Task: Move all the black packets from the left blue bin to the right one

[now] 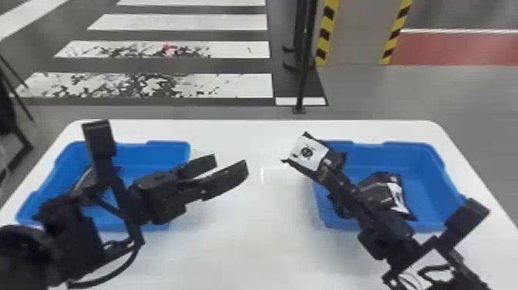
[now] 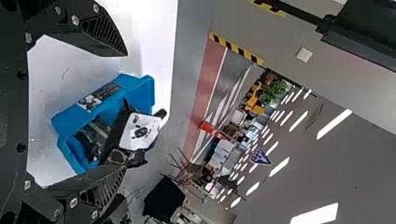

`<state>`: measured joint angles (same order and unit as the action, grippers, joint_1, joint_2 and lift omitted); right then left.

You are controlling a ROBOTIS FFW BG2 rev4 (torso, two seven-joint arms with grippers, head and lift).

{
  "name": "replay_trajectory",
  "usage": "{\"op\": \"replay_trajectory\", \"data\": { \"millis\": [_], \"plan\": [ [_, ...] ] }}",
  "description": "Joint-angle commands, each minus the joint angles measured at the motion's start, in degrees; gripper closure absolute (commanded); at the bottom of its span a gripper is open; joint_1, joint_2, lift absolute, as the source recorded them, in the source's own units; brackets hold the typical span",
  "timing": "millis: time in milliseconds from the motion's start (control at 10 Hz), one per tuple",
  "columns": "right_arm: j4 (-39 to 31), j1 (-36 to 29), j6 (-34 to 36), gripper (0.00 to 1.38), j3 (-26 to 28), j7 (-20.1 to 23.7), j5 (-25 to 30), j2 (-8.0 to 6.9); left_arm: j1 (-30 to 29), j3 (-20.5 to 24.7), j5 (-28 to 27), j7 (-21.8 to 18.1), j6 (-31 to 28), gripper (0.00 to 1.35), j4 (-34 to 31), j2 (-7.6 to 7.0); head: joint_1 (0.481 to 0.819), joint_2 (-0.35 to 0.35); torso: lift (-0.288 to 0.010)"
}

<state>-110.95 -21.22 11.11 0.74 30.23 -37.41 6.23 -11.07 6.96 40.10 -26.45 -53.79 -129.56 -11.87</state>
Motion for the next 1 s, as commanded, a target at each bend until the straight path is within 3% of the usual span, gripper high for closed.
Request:
{"op": "replay_trajectory", "data": {
  "millis": [0, 300, 500, 800, 900],
  "plan": [
    [1.1, 1.1, 1.5, 1.27, 4.7, -0.3, 2.2, 0.8, -2.3, 3.1, 0.0, 0.0, -0.1, 0.16, -1.3, 0.1, 0.695, -0.036, -0.185],
    [4.4, 3.9, 2.9, 1.26, 11.8, -1.0, 7.5, 2.03, -6.1, 9.4, -0.3, 0.1, -0.6, 0.16, -3.7, 0.45, 0.695, -0.081, -0.185],
    [6.8, 5.3, 2.9, 1.07, 15.5, -1.7, 9.1, 2.29, -7.6, 12.7, -0.8, 0.1, -1.2, 0.16, -5.1, 0.45, 0.695, -0.102, -0.185],
    [4.6, 2.5, 3.2, 0.15, 18.0, -2.2, 12.2, 1.42, -8.2, 16.7, -3.2, 0.1, -1.9, 0.16, -5.4, 0.45, 0.695, -0.127, -0.185],
    [0.6, 0.1, 1.7, 0.07, 18.0, -3.4, 15.2, 0.45, -8.1, 18.7, -3.9, 0.2, -2.3, 0.16, -5.4, 0.54, 0.695, -0.115, -0.185]
  ]
}}
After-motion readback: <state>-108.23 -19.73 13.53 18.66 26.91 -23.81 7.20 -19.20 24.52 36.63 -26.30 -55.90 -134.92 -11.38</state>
